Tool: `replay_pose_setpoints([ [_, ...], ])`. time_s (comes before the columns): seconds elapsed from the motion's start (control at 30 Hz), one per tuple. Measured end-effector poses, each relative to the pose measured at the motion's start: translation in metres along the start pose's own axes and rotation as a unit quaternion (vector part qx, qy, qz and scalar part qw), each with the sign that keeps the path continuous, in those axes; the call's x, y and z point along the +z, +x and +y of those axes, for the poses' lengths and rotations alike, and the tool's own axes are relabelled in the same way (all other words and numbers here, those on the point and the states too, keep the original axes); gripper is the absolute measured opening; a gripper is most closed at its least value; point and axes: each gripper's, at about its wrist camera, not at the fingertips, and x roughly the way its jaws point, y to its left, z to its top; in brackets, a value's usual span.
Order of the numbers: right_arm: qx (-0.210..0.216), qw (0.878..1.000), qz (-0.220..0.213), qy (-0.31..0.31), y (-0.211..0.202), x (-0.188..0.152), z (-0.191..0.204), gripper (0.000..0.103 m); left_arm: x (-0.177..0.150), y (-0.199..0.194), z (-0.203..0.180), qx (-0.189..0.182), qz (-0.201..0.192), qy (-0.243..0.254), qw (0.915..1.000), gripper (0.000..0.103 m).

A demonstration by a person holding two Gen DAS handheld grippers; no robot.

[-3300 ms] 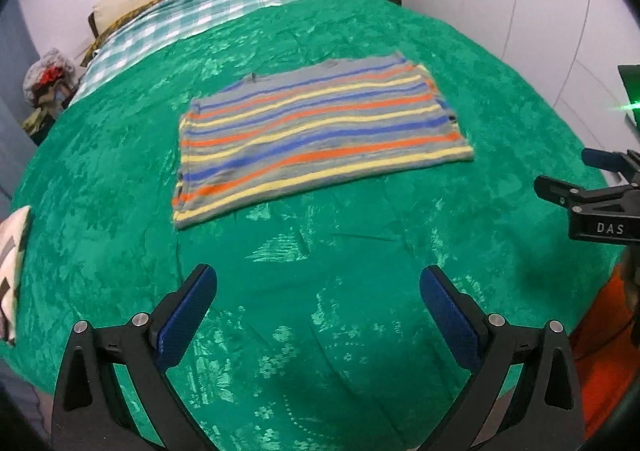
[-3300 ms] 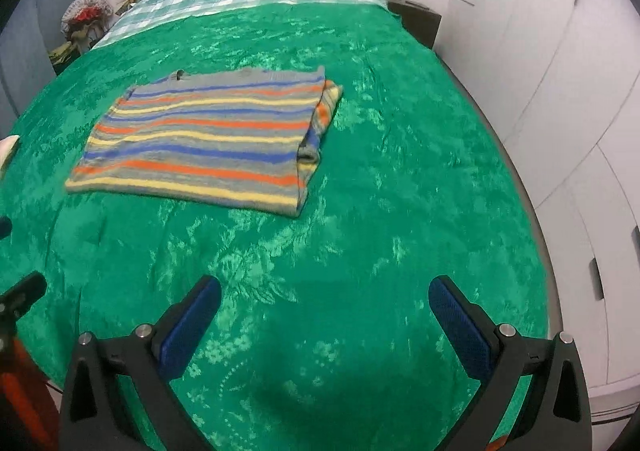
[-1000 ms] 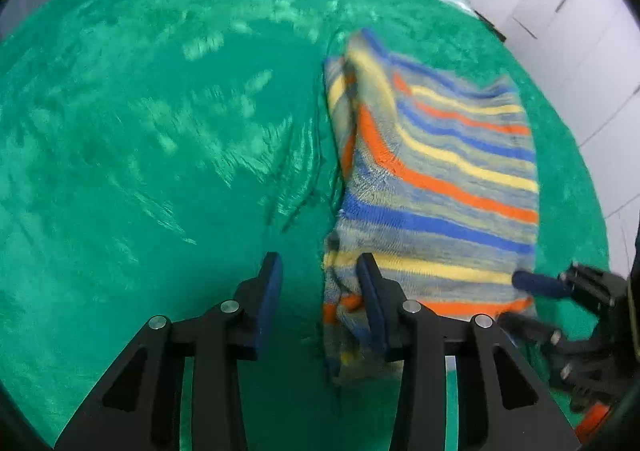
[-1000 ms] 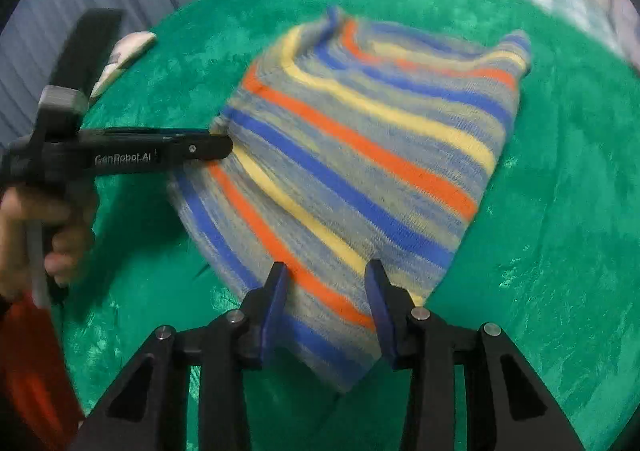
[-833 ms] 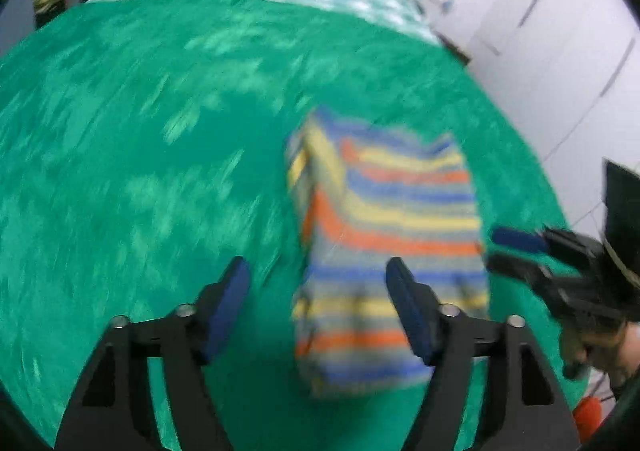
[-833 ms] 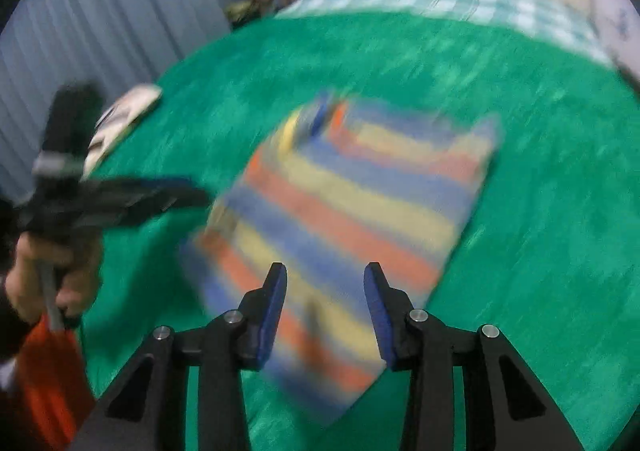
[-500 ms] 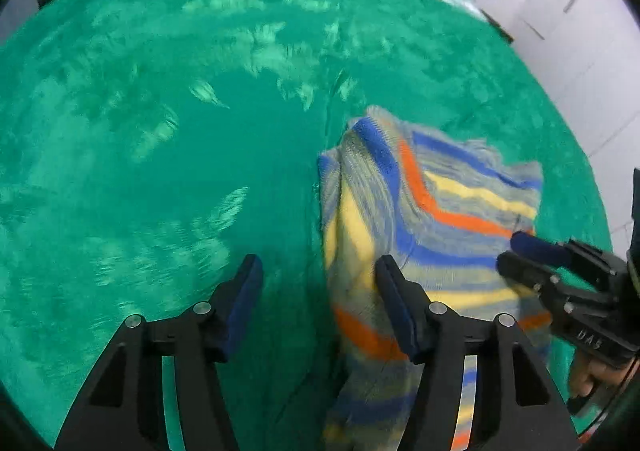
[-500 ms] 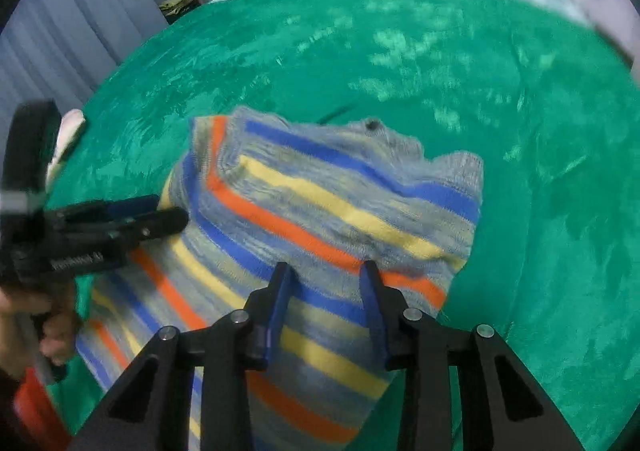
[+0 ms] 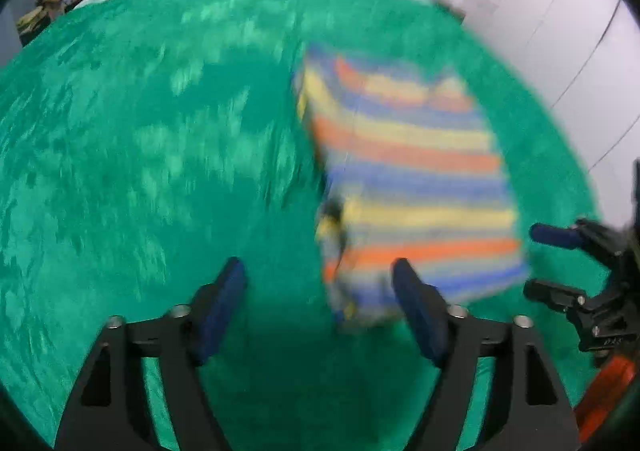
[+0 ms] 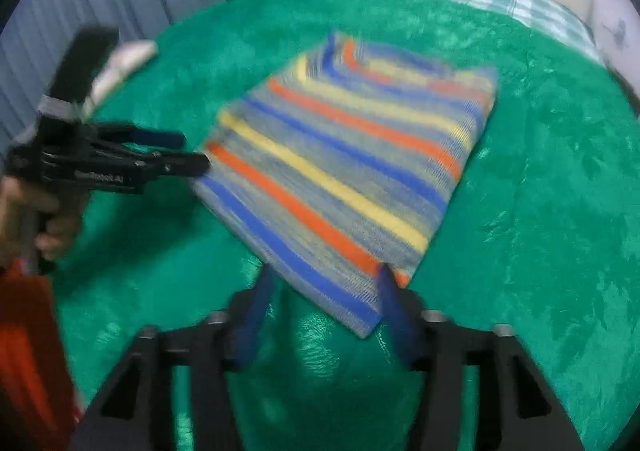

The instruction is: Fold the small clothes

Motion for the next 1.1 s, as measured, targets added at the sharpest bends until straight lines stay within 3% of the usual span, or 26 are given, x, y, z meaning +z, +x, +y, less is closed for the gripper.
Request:
replay_pose_setpoints([
  [0.07, 0.005, 0.999, -0.041, 0.034, -0.014, 0.013, -0.019, 0.076, 0.021, 0.001, 0.002, -0.015, -0.023, -0.005, 0.9996, 0.096],
  [0.17, 0.019, 0.993, -0.056, 0.102, -0.008, 0.034, -0.056, 0.076, 0.058, 0.043, 0.001, -0.029, 0.016, -0.010, 0.9994, 0.095],
  [0.23, 0.041, 0.985, -0.044, 0.163, 0.014, 0.047, -0.088, 0.076, 0.073, 0.076, 0.000, -0.032, 0.044, -0.020, 0.9983, 0.082],
  [0.33, 0.079, 0.969, -0.027, 0.232, 0.059, 0.058, -0.114, 0.072, 0.081, 0.108, 0.002, -0.050, 0.066, -0.041, 0.9957, 0.073],
  [0.37, 0.103, 0.965, -0.020, 0.239, 0.074, 0.062, -0.114, 0.063, 0.083, 0.113, 0.000, -0.055, 0.061, -0.045, 0.9957, 0.048],
  [0.4, 0.110, 0.965, -0.014, 0.239, 0.086, 0.066, -0.110, 0.057, 0.083, 0.114, -0.003, -0.055, 0.060, -0.044, 0.9957, 0.033],
  [0.43, 0.095, 0.968, -0.015, 0.230, 0.092, 0.069, -0.106, 0.040, 0.083, 0.111, -0.005, -0.049, 0.058, -0.046, 0.9961, 0.018],
  [0.47, 0.068, 0.975, -0.015, 0.210, 0.093, 0.075, -0.099, 0.029, 0.080, 0.105, -0.006, -0.052, 0.049, -0.054, 0.9960, 0.016],
  [0.53, 0.043, 0.981, -0.032, 0.185, 0.080, 0.083, -0.083, 0.024, 0.079, 0.081, -0.012, -0.049, 0.019, -0.044, 0.9976, 0.016],
  [0.7, 0.042, 0.986, -0.102, 0.126, 0.017, 0.098, -0.051, 0.022, 0.079, 0.010, -0.028, -0.036, -0.054, 0.003, 0.9979, 0.016],
  [0.73, 0.041, 0.986, -0.113, 0.118, 0.007, 0.102, -0.047, 0.022, 0.082, 0.003, -0.029, -0.037, -0.063, 0.004, 0.9973, 0.016],
  [0.8, 0.043, 0.985, -0.124, 0.114, -0.005, 0.109, -0.047, 0.023, 0.088, 0.006, -0.024, -0.023, -0.060, -0.003, 0.9979, 0.029],
  [0.83, 0.045, 0.985, -0.115, 0.119, -0.001, 0.113, -0.052, 0.025, 0.091, 0.018, -0.022, -0.005, -0.046, -0.003, 0.9989, 0.058],
  [0.87, 0.043, 0.986, -0.100, 0.127, 0.006, 0.115, -0.058, 0.039, 0.092, 0.032, -0.018, 0.025, -0.032, -0.004, 0.9992, 0.076],
  [0.9, 0.021, 0.988, -0.072, 0.135, 0.017, 0.114, -0.066, 0.052, 0.085, 0.042, -0.012, 0.073, -0.021, -0.006, 0.9971, 0.075],
  [0.93, -0.012, 0.988, -0.055, 0.141, 0.023, 0.113, -0.070, 0.076, 0.078, 0.045, -0.009, 0.102, -0.013, -0.005, 0.9947, 0.074],
  [1.03, -0.069, 0.987, -0.033, 0.142, 0.013, 0.086, -0.075, 0.078, 0.035, 0.022, -0.004, 0.139, -0.023, 0.018, 0.9899, 0.078],
  [1.1, -0.107, 0.986, -0.024, 0.124, -0.003, 0.068, -0.063, 0.081, 0.015, 0.003, -0.013, 0.174, -0.036, 0.031, 0.9836, 0.091],
])
